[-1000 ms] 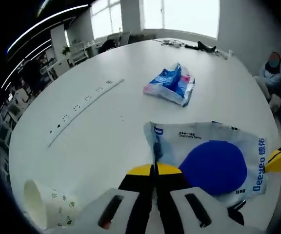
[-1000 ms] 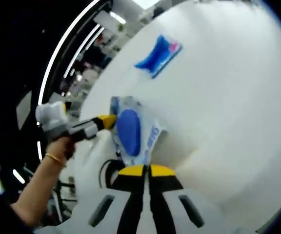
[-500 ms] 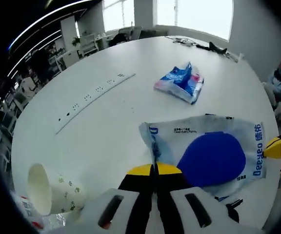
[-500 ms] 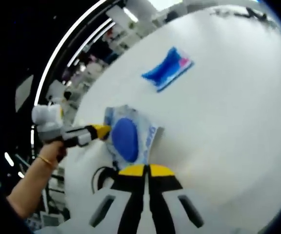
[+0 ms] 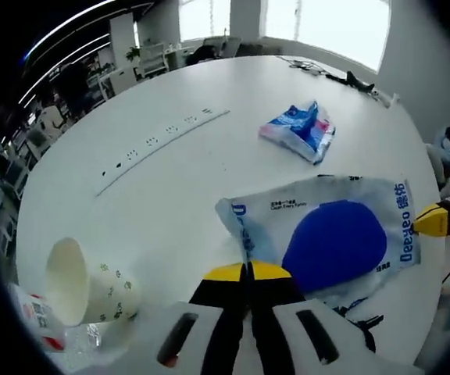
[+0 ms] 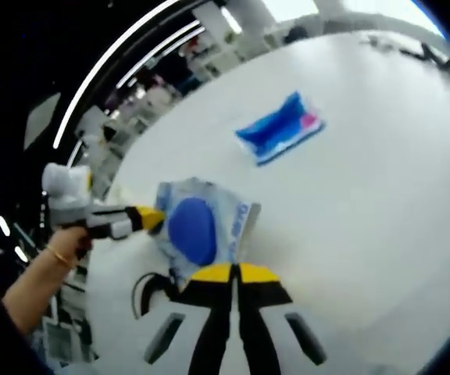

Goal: Arrange the tabletop items into an orderly group along one side of the table until the central work area is clear of visible clutter.

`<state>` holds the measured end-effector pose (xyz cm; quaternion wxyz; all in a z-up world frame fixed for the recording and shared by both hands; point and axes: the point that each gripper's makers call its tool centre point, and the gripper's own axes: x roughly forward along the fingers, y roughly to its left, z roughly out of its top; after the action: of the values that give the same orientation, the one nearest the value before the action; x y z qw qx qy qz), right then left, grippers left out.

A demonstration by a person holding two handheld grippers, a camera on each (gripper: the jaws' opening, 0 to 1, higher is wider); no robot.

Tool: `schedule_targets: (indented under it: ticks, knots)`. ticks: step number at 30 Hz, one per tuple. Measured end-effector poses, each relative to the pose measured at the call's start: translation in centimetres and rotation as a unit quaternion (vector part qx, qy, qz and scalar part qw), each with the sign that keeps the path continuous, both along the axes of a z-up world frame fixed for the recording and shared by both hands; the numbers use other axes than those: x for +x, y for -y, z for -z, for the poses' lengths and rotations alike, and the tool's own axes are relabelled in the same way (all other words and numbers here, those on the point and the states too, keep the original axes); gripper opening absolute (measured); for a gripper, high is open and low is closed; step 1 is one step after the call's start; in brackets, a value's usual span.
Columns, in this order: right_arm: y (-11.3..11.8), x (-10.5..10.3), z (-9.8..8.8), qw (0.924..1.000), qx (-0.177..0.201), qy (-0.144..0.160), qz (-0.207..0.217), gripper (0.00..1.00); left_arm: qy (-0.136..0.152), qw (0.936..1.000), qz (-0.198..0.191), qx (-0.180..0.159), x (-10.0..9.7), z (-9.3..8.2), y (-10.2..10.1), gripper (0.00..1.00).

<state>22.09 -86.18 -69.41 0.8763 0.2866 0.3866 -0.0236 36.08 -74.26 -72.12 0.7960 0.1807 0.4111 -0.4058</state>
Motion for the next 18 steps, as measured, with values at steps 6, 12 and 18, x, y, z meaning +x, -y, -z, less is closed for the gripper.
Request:
schedule_targets:
  ticks: [6,12,18]
  knots:
    - [0.7,1.1,-0.1,0.9993,-0.029,-0.001,-0.022,0.0,0.001,1.0,-0.001,0.007,-0.3,-0.1,-0.6,0.0]
    - [1.3,2.3,-0.5,0.9981,-0.046,0.0,-0.04,0.0,-0.004,0.9999,-0.014,0.007,-0.4,-0.2,-1.2,0.0]
    - [1.7,3.5,-0.7,0.9958,-0.066,-0.003,-0.064,0.0,-0.013,0.9996,-0.023,0.002,-0.4,-0.3,-1.5,0.0]
